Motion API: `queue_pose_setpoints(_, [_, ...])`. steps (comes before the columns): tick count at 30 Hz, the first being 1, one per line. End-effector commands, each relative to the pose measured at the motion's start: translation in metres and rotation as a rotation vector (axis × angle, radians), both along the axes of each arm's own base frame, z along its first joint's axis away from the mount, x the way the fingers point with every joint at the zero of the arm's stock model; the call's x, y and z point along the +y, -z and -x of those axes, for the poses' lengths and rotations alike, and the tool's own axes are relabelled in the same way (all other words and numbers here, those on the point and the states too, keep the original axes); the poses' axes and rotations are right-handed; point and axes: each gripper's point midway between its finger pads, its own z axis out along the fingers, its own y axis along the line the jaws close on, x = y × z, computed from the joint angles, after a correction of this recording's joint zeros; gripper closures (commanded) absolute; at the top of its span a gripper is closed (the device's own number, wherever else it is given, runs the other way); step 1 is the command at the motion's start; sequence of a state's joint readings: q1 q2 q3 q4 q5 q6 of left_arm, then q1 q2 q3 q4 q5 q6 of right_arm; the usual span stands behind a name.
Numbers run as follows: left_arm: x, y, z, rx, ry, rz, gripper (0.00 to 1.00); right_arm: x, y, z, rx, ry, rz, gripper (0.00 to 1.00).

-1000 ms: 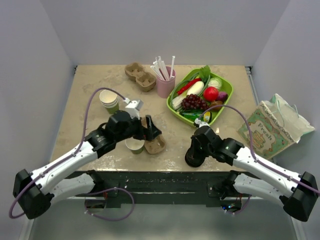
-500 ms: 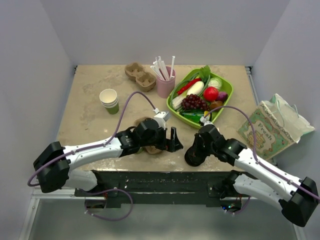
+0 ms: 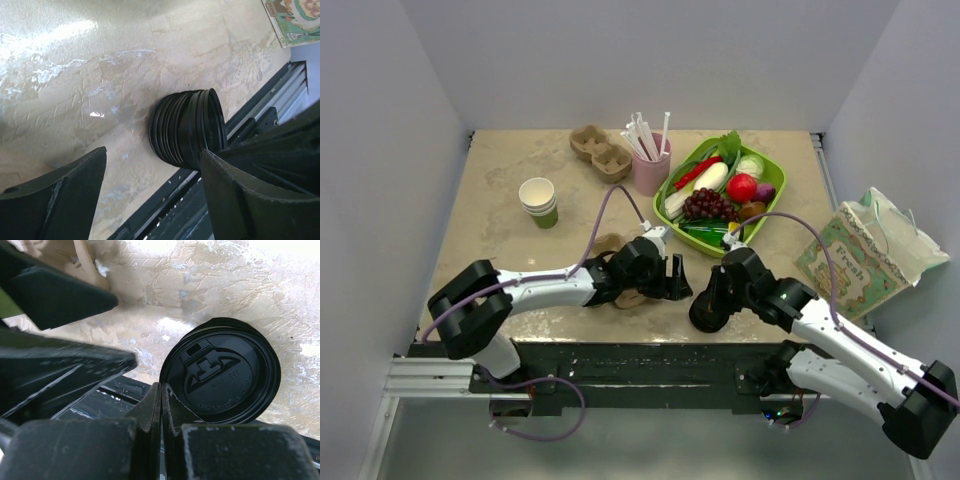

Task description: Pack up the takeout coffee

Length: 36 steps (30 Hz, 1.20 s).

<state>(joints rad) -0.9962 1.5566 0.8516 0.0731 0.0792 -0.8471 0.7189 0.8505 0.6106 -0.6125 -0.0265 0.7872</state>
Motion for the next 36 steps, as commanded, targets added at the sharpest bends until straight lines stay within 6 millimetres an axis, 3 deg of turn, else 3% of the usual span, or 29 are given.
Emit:
queue_pose_setpoints(1, [-0.025, -0.018, -0.013, -0.031, 0.004, 0.067, 0.21, 0.001, -0.001, 0.0, -0.015, -0.022, -0.011, 1.0])
queue_pose_setpoints(10, [-0.036, -0.005, -0.005, 0.01, 0.066, 0.084, 0.23, 0.001, -0.001, 0.001, -0.022, -0.029, -0.013, 1.0])
queue_pose_setpoints(21, [-0.03, 0.012, 0.005, 0.054, 0.081, 0.061, 0.24, 0.0, -0.018, -0.01, -0.081, 0.006, -0.026, 1.0])
queue_pose_setpoints(31, [-0.022, 0.013, 0.004, 0.046, 0.055, 0.036, 0.25, -0.005, -0.006, -0.009, -0.052, 0.026, 0.007, 1.0])
queue_pose_setpoints(36, [-0.023, 0.019, 0.008, 0.058, 0.082, 0.031, 0.25, -0.004, -0.022, -0.013, -0.083, 0.035, -0.006, 1.0])
